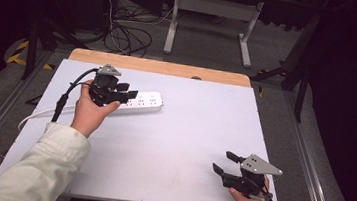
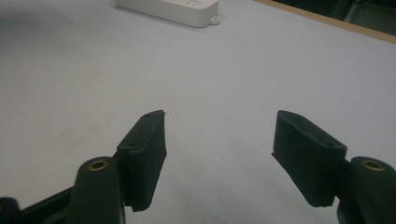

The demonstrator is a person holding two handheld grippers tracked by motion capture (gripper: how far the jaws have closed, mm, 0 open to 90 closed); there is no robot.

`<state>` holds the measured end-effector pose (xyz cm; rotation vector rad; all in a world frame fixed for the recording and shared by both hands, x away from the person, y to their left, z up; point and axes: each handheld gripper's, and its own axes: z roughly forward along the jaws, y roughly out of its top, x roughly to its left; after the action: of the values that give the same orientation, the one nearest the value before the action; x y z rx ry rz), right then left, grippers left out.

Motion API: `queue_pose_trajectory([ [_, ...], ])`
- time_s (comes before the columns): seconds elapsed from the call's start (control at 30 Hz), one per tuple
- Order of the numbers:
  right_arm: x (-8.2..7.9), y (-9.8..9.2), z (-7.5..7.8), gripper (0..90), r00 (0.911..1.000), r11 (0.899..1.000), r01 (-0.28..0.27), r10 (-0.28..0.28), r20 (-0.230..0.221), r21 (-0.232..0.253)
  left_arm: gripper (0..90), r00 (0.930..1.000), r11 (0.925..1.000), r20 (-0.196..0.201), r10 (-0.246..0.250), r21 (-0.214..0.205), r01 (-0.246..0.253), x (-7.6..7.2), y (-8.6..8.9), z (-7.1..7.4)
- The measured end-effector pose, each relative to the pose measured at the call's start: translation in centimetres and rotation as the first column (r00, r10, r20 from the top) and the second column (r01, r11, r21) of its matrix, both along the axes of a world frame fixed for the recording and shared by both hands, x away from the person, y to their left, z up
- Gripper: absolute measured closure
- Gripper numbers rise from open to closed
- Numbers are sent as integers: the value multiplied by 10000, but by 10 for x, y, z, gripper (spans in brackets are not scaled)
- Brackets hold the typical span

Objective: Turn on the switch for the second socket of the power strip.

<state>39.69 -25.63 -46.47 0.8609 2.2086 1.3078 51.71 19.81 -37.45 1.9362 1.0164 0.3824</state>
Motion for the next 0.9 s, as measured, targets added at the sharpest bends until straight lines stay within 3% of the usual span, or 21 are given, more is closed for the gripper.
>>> queue_pose_trajectory([
  [0.2,-1,0,0,351,10000,10000,-4,4,14,-23,400,9986,9995,425,-324,58,322,-19,2,9],
  [0.3,-1,1,0,351,10000,10000,3,-3,-7,-13,353,9939,9985,969,-518,252,496,-37,6,17],
  [0.4,-1,1,0,351,10000,10000,-6,6,-3,-26,314,9911,9981,1183,-610,57,607,-49,8,19],
  [0.63,-1,1,1,350,10000,10000,5,-5,3,-19,210,9863,9981,1532,-616,21,621,-70,18,18],
  [0.9,-1,2,1,350,10000,10000,6,-6,0,-26,187,9819,9959,1666,-901,51,905,-91,38,10],
])
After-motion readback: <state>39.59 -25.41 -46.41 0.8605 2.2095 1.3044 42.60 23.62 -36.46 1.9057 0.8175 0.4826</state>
